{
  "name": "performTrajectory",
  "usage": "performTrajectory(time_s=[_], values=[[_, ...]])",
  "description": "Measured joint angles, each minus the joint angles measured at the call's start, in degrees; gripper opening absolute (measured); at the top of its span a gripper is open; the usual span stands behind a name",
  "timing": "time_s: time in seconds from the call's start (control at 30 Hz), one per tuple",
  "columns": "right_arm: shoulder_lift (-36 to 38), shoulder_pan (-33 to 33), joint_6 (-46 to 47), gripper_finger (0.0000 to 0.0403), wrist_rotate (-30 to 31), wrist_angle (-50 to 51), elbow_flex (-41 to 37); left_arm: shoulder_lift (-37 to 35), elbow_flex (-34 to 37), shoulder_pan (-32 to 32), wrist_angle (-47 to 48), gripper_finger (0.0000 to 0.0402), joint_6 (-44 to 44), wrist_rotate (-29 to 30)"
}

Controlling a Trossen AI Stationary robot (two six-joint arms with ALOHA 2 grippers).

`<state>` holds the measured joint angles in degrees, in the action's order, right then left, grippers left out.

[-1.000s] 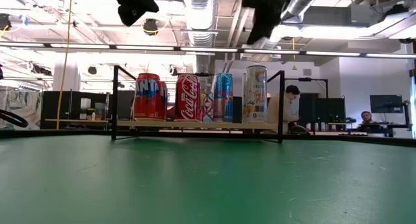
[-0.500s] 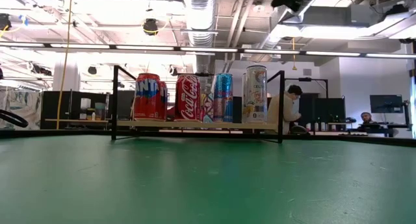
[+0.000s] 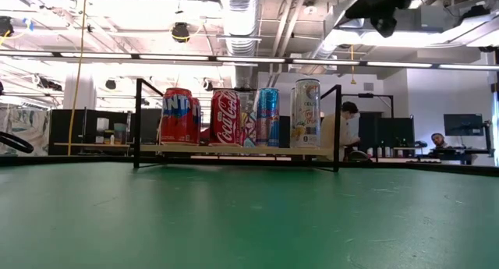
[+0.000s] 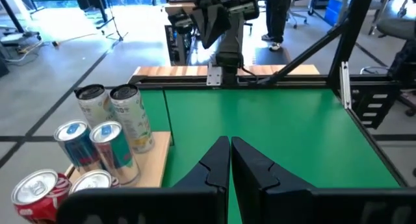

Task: Place canned beverage on shelf
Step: Return to Home Position

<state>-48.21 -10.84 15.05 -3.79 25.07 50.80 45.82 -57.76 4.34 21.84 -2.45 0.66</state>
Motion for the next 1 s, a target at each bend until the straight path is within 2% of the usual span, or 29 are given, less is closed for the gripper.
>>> performTrajectory(time_s=[0.13,0.37,0.5,0.63,1.0], values=[[4.8,1.2,2.9,0.0021,2.0,-2.9,-4.3,-2.1,0.0,0.0,1.1,0.0,0.2,-0.2],[12.9,4.5,4.2,0.0021,9.2,-6.1,-10.2,-5.5,0.1,0.0,1.5,0.0,1.2,-0.2],[16.7,5.6,4.2,0.0021,11.2,-10.9,-14.5,-7.8,3.3,0.0,0.1,0.0,2.3,0.3],[20.0,6.3,5.0,0.0021,11.2,-16.9,-19.1,-10.6,9.3,0.0,-3.9,0.0,5.2,1.6],[26.5,7.1,8.5,0.0021,10.8,-34.2,-34.5,-19.7,31.0,0.0,-24.4,0.0,15.8,3.3]])
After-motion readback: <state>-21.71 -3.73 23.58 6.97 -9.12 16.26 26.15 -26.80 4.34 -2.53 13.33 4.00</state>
